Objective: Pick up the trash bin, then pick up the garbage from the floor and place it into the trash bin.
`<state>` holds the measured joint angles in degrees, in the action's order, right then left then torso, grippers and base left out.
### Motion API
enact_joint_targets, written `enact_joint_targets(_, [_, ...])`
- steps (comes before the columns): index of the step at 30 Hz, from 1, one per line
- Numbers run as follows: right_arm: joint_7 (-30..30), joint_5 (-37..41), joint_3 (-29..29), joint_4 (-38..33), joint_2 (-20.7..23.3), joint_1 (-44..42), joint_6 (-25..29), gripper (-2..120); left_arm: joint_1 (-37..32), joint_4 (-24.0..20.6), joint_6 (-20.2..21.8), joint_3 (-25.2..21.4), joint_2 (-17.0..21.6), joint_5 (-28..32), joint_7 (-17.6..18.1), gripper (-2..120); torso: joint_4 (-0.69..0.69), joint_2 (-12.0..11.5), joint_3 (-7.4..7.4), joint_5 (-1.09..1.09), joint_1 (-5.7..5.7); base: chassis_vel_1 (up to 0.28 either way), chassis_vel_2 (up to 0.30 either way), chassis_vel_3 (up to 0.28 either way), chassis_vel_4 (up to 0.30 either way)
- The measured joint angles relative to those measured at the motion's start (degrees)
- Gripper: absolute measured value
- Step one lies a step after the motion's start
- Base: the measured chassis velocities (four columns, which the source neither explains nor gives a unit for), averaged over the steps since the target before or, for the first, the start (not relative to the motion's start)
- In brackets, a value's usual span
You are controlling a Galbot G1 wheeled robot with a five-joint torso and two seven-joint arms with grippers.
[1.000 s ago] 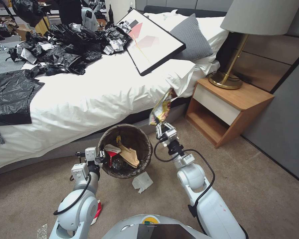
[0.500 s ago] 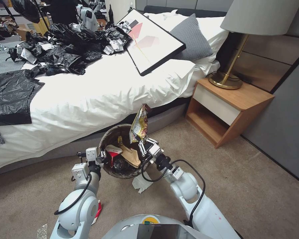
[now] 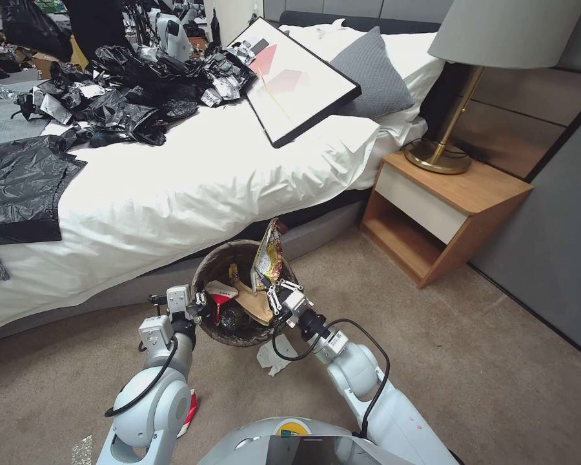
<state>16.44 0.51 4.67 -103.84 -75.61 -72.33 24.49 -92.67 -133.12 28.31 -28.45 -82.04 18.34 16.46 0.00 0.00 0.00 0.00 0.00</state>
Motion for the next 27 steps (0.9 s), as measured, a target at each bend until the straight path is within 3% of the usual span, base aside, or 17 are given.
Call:
enact_joint_targets(17, [-2.02, -1.47, -2.56, 3.11, -0.04, 0.51, -1.46, 0, -0.21, -0.59, 0.48, 0.42, -0.12, 0.54, 0.30, 4, 0.00, 0.00, 0.00, 0.00, 0.00, 0.000, 0.000, 0.000, 0.000])
enact_joint_targets(27, [-2.16, -1.65, -2.72, 3.68, 0.05, 0.58, -1.82, 34, -0.12, -0.68, 0.72, 0.42, 0.10, 0.73, 0.35, 4, 0.00, 0.00, 0.00, 0.00, 0.00, 0.000, 0.000, 0.000, 0.000])
